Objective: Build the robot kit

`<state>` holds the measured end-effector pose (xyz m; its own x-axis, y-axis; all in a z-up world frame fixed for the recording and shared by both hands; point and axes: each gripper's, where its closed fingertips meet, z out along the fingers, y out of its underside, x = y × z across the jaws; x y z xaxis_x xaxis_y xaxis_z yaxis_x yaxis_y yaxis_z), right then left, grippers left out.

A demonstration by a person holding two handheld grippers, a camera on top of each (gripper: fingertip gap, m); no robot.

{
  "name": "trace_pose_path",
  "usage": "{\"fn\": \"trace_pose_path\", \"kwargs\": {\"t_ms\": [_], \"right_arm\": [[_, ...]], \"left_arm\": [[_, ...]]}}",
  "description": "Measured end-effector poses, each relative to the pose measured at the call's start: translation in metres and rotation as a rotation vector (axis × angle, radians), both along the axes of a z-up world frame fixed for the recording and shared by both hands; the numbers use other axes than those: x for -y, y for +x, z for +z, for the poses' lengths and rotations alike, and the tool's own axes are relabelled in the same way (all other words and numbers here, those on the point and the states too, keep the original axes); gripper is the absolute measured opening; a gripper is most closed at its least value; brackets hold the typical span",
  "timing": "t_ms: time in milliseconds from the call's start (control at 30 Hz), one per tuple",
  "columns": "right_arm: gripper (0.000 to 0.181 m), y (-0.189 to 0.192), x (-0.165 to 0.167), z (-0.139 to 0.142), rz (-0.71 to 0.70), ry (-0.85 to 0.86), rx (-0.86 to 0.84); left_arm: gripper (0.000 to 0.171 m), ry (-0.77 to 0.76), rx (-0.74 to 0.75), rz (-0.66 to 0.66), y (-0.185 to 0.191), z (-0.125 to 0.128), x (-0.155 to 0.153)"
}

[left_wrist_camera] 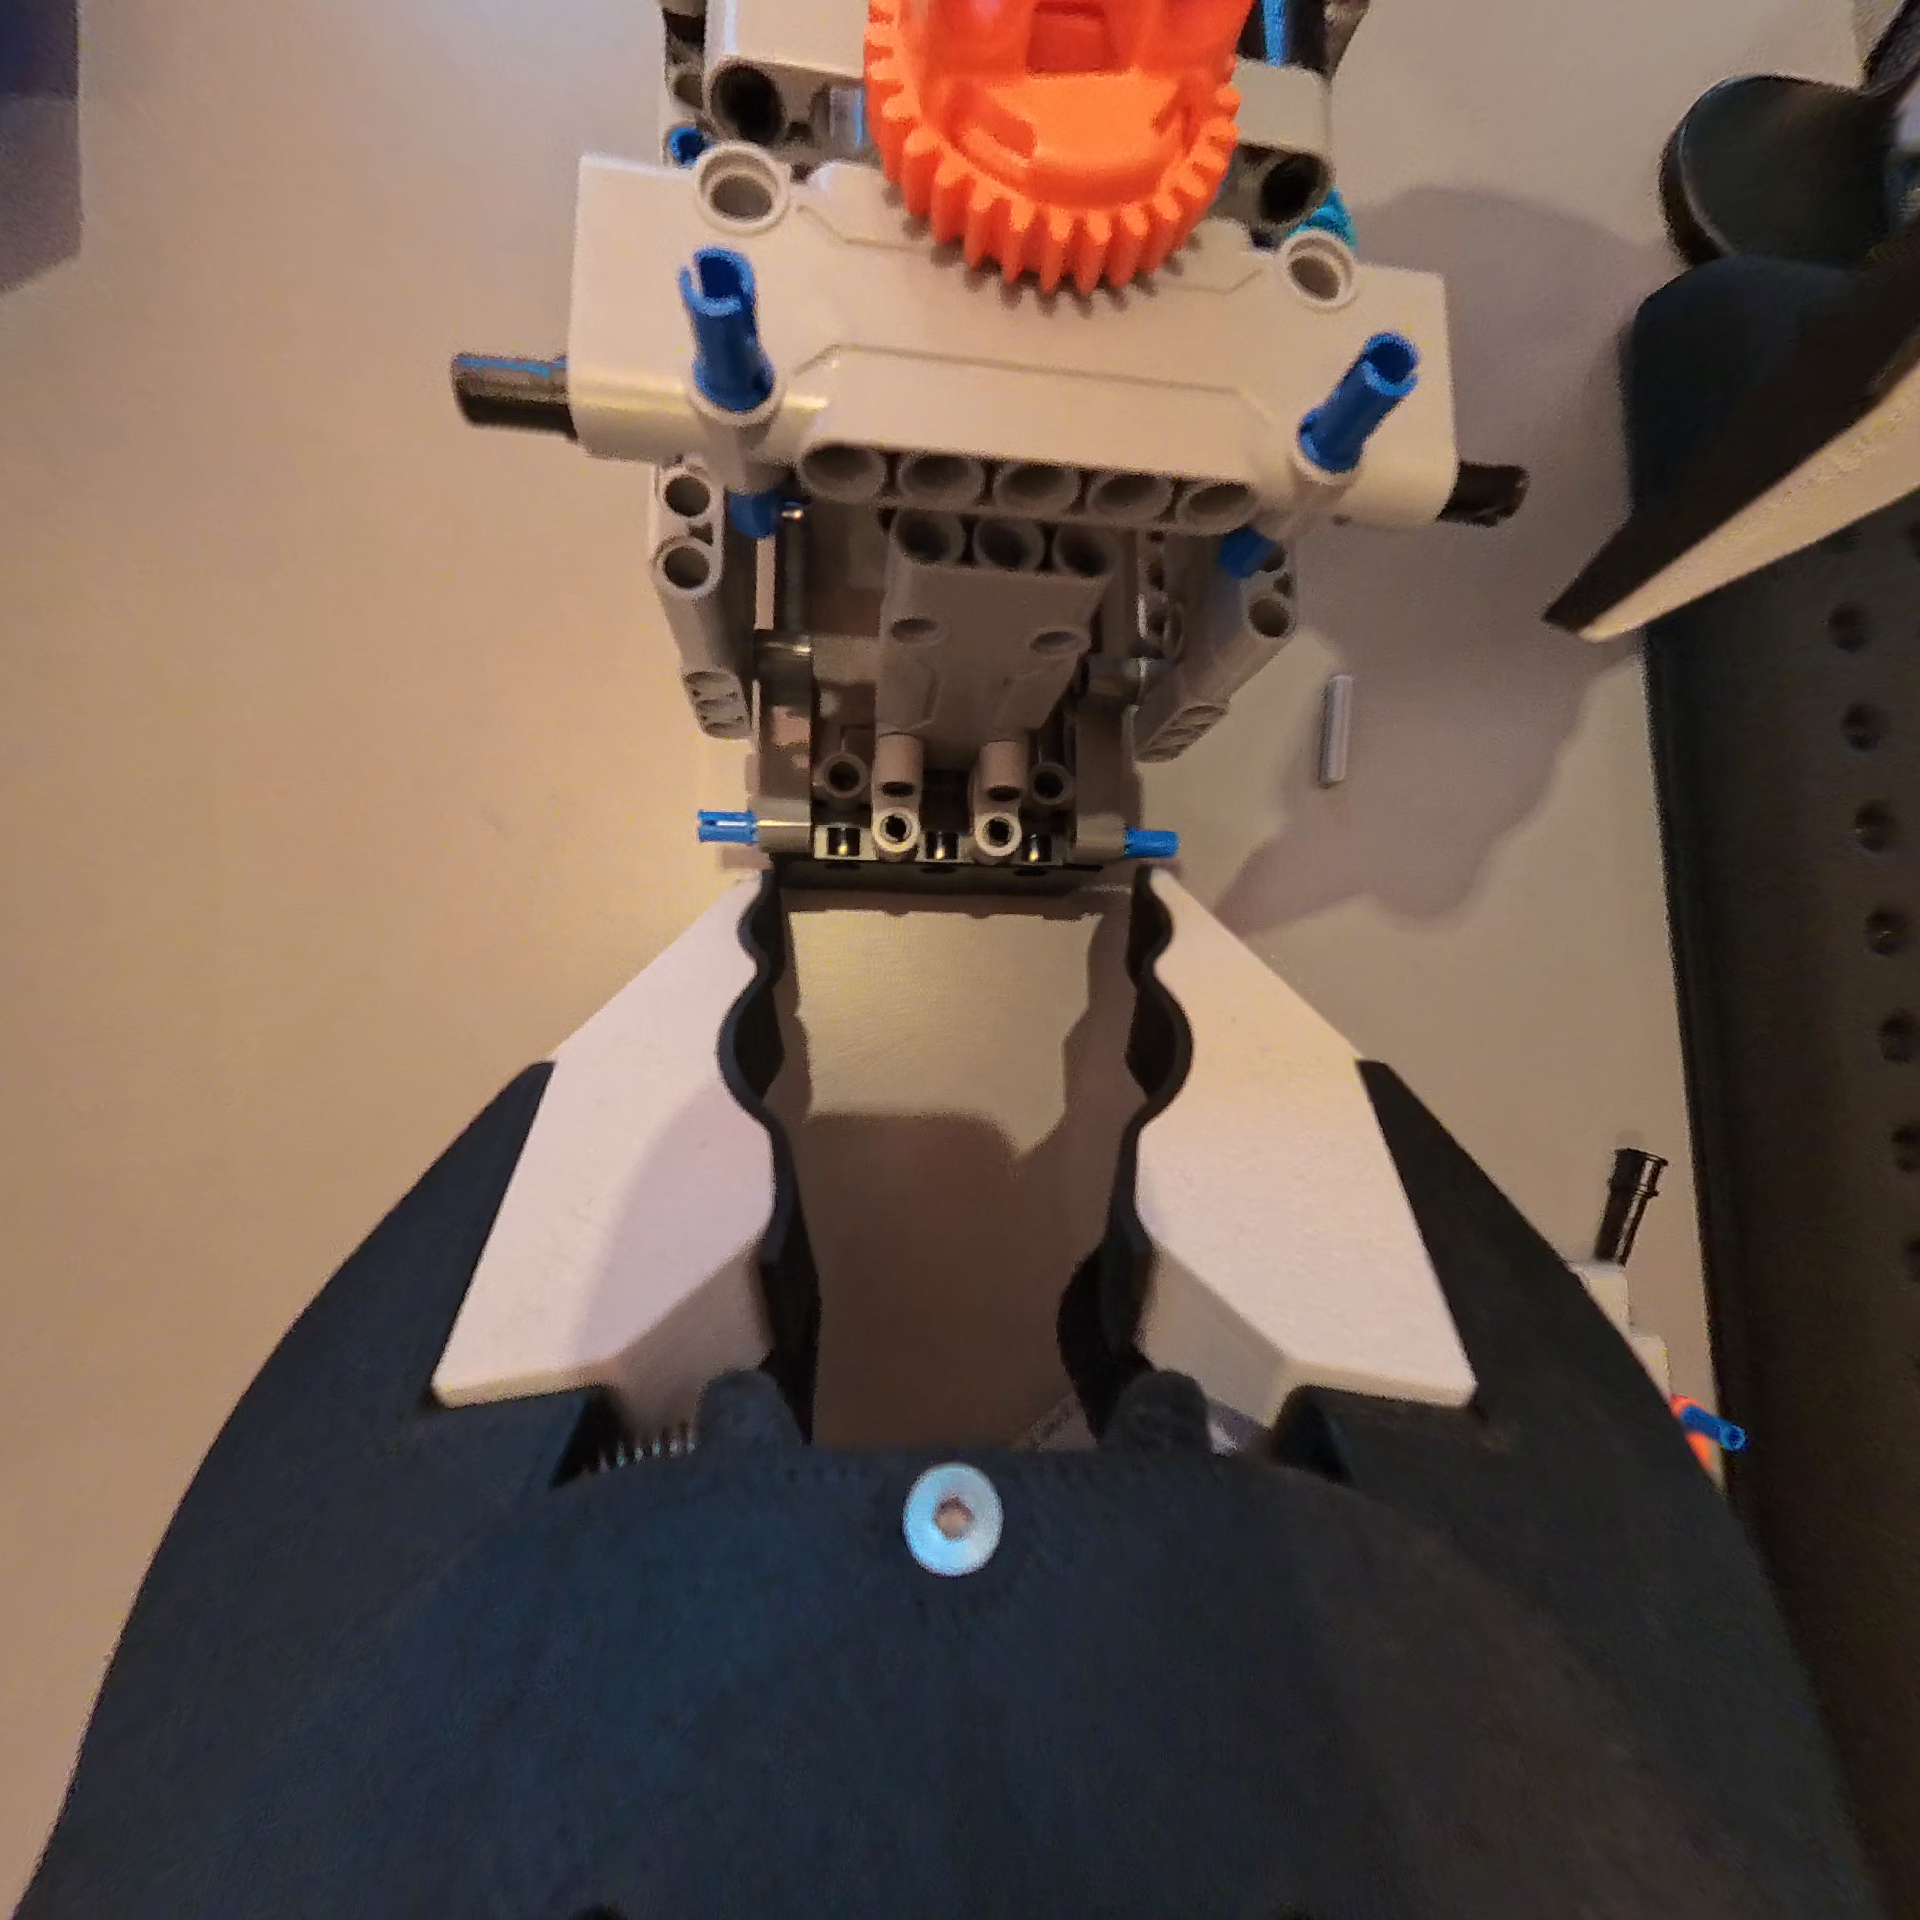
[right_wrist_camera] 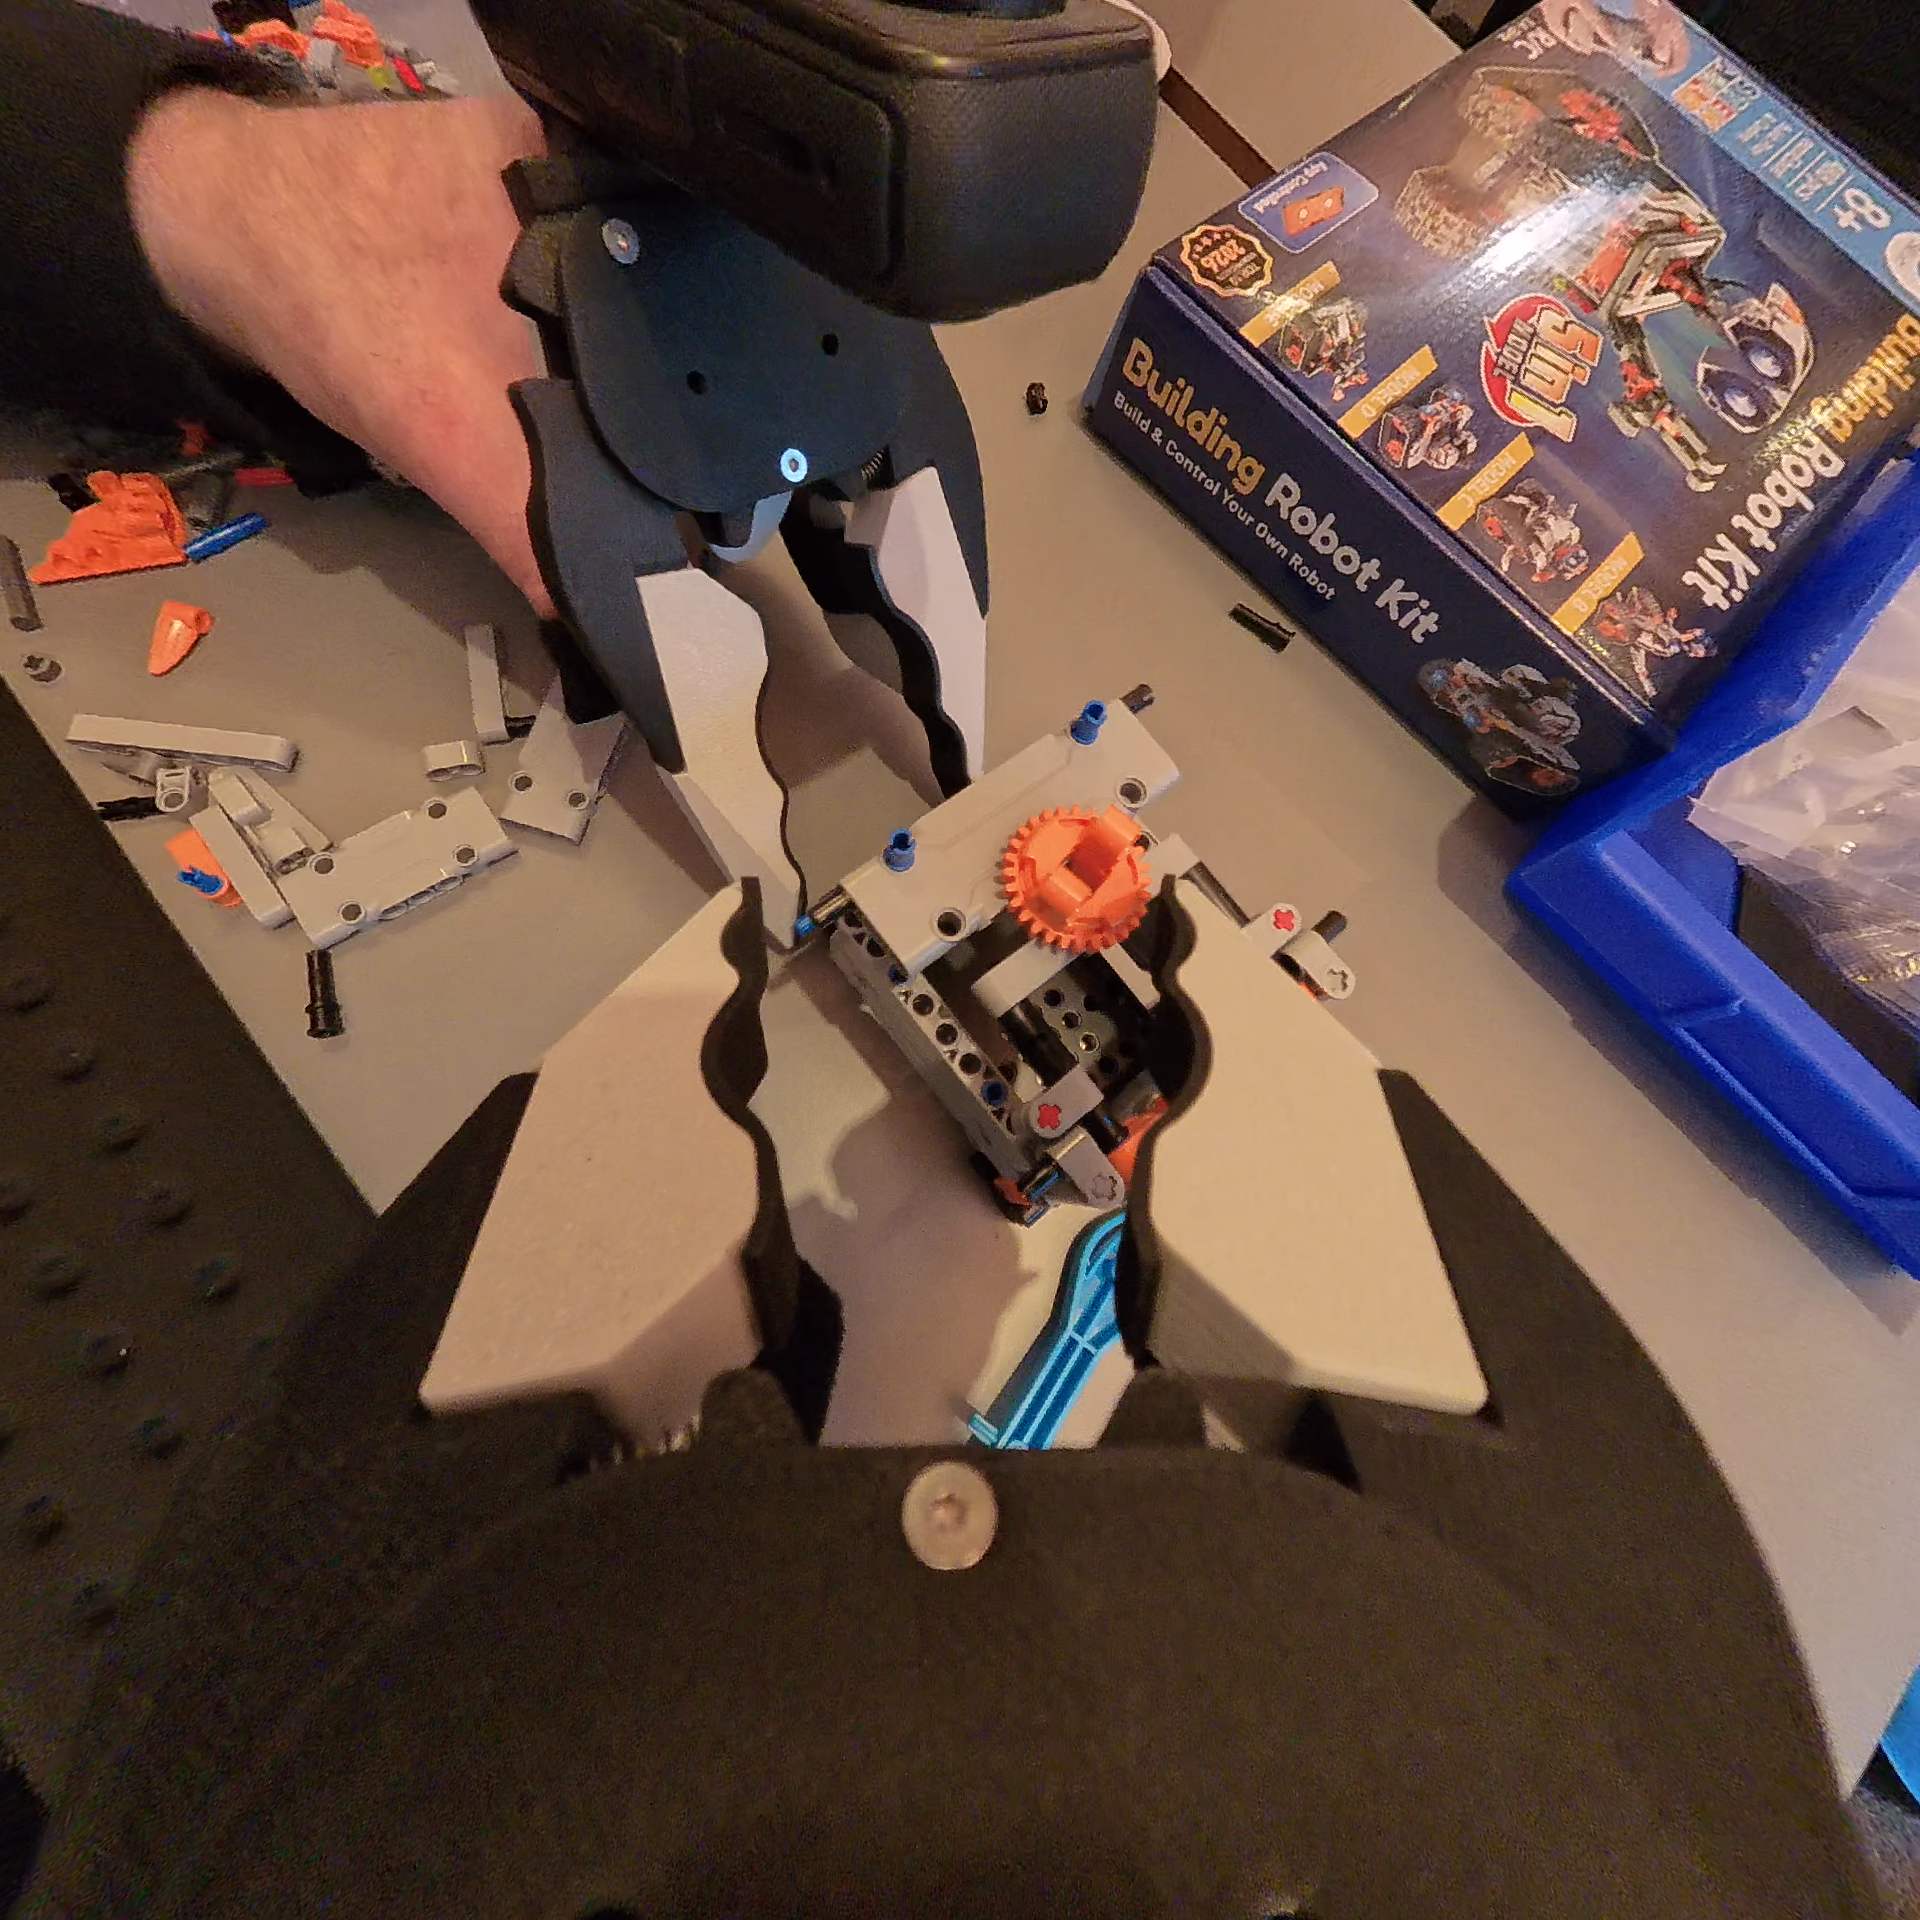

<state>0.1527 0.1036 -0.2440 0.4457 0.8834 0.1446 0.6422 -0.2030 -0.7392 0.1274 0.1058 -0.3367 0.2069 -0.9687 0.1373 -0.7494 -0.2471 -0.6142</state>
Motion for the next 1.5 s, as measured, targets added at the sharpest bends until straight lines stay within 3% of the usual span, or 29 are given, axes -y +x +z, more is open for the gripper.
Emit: {"fn": "trace_pose_path", "kwargs": {"t_ms": [367, 667, 800, 967, 1300, 1500], "right_arm": [[0.074, 0.006, -0.006, -0.008, -0.054, -0.009, 0.008], [0.073, 0.019, 0.003, -0.007, -0.074, 0.005, 0.030], [0.073, 0.020, 0.008, -0.004, -0.075, 0.021, 0.045], [0.073, 0.011, 0.011, -0.007, -0.094, 0.039, 0.072], [0.054, 0.014, 0.002, -0.012, -0.190, 0.055, 0.057], [0.041, 0.020, 0.007, -0.009, -0.179, -0.015, -0.056]], "left_arm": [[0.059, -0.020, -0.072, -0.041, -0.003, 0.000, 0.016], [0.052, -0.107, -0.081, -0.158, -0.002, 0.002, 0.046], [0.051, -0.131, -0.048, -0.154, -0.007, 0.012, 0.043], [0.060, -0.040, 0.026, -0.058, -0.005, 0.025, 0.017], [0.065, -0.010, 0.060, -0.080, 0.009, 0.013, 0.018], [0.060, -0.092, 0.061, -0.196, 0.008, 0.015, 0.043]]}}
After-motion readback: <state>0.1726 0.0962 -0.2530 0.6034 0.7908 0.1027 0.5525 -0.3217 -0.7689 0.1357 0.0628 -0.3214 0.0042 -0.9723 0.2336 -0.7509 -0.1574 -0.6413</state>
